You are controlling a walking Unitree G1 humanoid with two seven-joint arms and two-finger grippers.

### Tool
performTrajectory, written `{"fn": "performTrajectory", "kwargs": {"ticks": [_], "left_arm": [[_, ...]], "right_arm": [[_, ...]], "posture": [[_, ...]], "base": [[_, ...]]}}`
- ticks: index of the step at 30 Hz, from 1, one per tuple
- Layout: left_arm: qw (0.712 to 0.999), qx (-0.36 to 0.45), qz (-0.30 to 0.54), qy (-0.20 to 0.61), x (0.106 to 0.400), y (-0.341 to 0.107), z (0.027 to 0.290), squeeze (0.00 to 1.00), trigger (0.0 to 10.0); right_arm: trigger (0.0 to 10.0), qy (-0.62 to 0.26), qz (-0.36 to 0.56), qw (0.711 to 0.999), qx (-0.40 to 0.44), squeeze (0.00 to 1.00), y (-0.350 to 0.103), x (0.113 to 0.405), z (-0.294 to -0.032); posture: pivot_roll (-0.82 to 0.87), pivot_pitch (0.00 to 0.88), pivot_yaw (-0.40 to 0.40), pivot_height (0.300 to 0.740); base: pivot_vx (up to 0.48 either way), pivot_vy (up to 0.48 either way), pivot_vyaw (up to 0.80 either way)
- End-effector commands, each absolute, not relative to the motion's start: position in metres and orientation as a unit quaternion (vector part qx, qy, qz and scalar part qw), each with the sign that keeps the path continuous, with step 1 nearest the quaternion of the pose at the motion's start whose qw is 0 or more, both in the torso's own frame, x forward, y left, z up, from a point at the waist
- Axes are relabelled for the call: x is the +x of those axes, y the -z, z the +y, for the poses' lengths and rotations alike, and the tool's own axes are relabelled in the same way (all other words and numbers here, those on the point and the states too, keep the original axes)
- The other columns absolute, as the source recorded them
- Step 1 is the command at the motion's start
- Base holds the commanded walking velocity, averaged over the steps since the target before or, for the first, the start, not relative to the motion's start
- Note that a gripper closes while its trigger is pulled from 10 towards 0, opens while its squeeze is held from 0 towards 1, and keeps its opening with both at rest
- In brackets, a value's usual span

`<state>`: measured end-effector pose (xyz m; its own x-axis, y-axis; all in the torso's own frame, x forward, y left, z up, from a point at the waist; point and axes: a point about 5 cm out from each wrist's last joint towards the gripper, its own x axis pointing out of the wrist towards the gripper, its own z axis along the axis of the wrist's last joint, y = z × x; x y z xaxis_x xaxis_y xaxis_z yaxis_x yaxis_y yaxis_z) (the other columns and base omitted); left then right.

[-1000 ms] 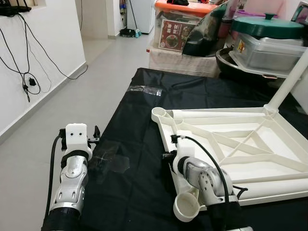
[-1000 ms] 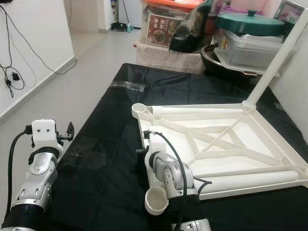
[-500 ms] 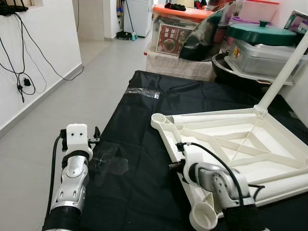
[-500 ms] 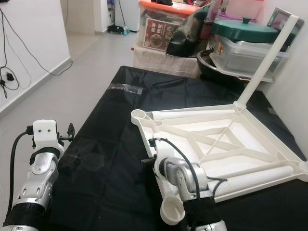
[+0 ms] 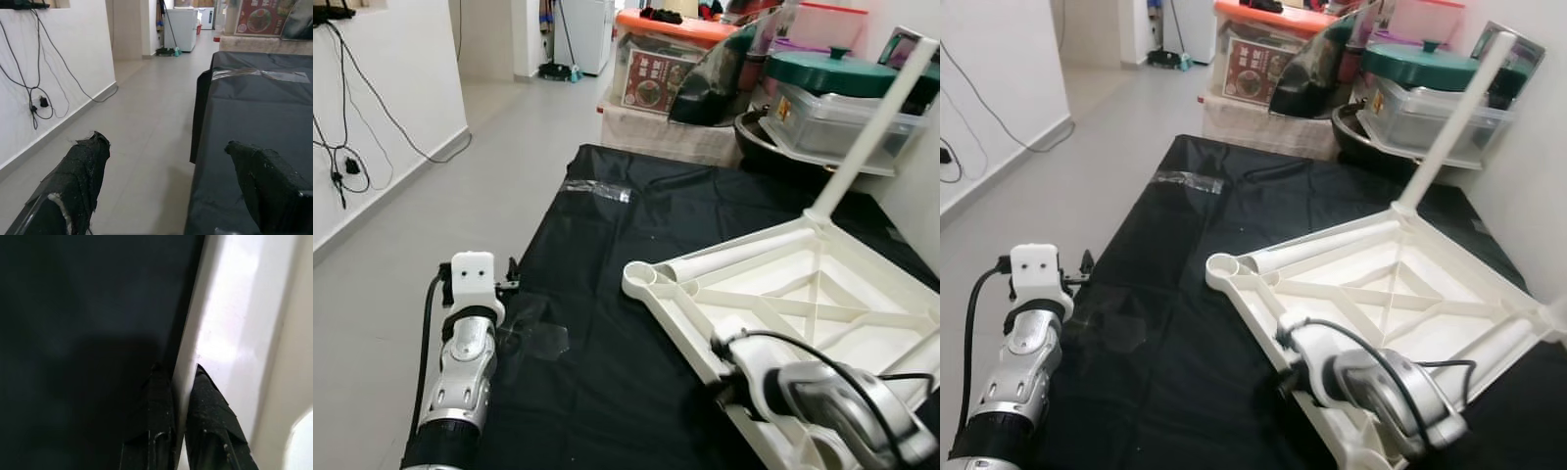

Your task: Building children table

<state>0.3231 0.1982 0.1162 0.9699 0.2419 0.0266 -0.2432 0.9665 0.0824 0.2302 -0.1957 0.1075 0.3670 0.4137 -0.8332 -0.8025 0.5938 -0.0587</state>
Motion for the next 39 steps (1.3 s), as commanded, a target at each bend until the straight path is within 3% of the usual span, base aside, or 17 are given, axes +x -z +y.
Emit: {"fn": "performTrajectory", "kwargs": {"ticks": [1,3,4,8,9,10,13,15,20,21,31,37,38,39], "left_arm": [[0.993,0.045,0.002,-0.113,0.323,-0.111,0.193,0.00,10.0],[0.993,0.045,0.004,-0.110,0.323,-0.110,0.192,0.00,10.0],[0.993,0.045,0.004,-0.110,0.323,-0.110,0.192,0.00,10.0],[0.993,0.045,0.004,-0.109,0.324,-0.110,0.192,0.00,10.0],[0.993,0.045,0.004,-0.109,0.324,-0.110,0.192,0.00,10.0],[0.993,0.045,0.004,-0.109,0.324,-0.110,0.193,0.00,10.0],[0.993,0.046,0.004,-0.108,0.324,-0.111,0.193,0.00,10.0],[0.993,0.046,0.004,-0.108,0.324,-0.111,0.193,0.00,10.0],[0.993,0.047,0.006,-0.108,0.324,-0.109,0.195,0.00,10.0],[0.993,0.048,0.007,-0.107,0.324,-0.109,0.195,0.00,10.0],[0.994,0.049,0.007,-0.100,0.325,-0.109,0.193,0.00,10.0],[0.994,0.050,0.009,-0.098,0.325,-0.108,0.193,0.00,10.0],[0.994,0.051,0.011,-0.097,0.324,-0.107,0.192,0.00,10.0],[0.994,0.051,0.011,-0.097,0.324,-0.107,0.192,0.00,10.0]], "right_arm": [[0.0,-0.492,0.415,0.715,-0.273,0.00,-0.091,0.208,-0.182],[0.0,-0.520,0.412,0.674,-0.325,0.00,-0.093,0.202,-0.198],[0.0,-0.520,0.412,0.674,-0.325,0.00,-0.093,0.202,-0.198],[0.0,-0.559,0.392,0.623,-0.380,0.00,-0.097,0.198,-0.208],[0.0,-0.559,0.392,0.623,-0.380,0.00,-0.097,0.198,-0.208],[0.0,-0.572,0.377,0.601,-0.412,0.00,-0.098,0.199,-0.212],[0.0,-0.581,0.365,0.581,-0.439,0.00,-0.099,0.200,-0.217],[0.0,-0.601,0.344,0.543,-0.475,0.00,-0.101,0.201,-0.225],[0.0,-0.651,0.295,0.513,-0.476,0.00,-0.104,0.197,-0.232],[0.0,-0.657,0.297,0.495,-0.485,0.00,-0.104,0.195,-0.240],[0.0,-0.651,0.315,0.444,-0.529,0.00,-0.105,0.204,-0.274],[0.0,-0.649,0.317,0.440,-0.533,0.00,-0.102,0.203,-0.279],[7.3,-0.636,0.313,0.452,-0.542,0.00,-0.100,0.205,-0.279],[7.3,-0.636,0.313,0.452,-0.542,0.00,-0.100,0.205,-0.279]], "posture": [[0.00,0.000,-0.141,0.740],[0.00,0.000,-0.138,0.740],[0.00,0.000,-0.138,0.740],[0.01,0.000,-0.139,0.740],[0.01,0.000,-0.139,0.740],[0.01,0.000,-0.138,0.740],[0.01,0.000,-0.138,0.740],[0.01,0.000,-0.138,0.740],[0.01,0.000,-0.135,0.740],[0.01,0.000,-0.134,0.740],[0.02,0.000,-0.126,0.740],[0.01,0.000,-0.122,0.740],[0.01,0.000,-0.119,0.740],[0.01,0.000,-0.119,0.740]], "base": [[0.000,0.000,0.00],[0.000,0.000,0.00],[0.000,0.000,0.00],[0.000,0.000,0.00],[0.000,0.000,0.00],[0.000,0.000,0.00],[0.000,0.000,0.00],[0.000,0.000,0.00],[0.000,0.000,0.00],[0.000,0.000,0.00],[0.000,0.000,0.00],[0.000,0.000,0.00],[0.000,0.000,0.00],[0.000,0.000,0.00]]}}
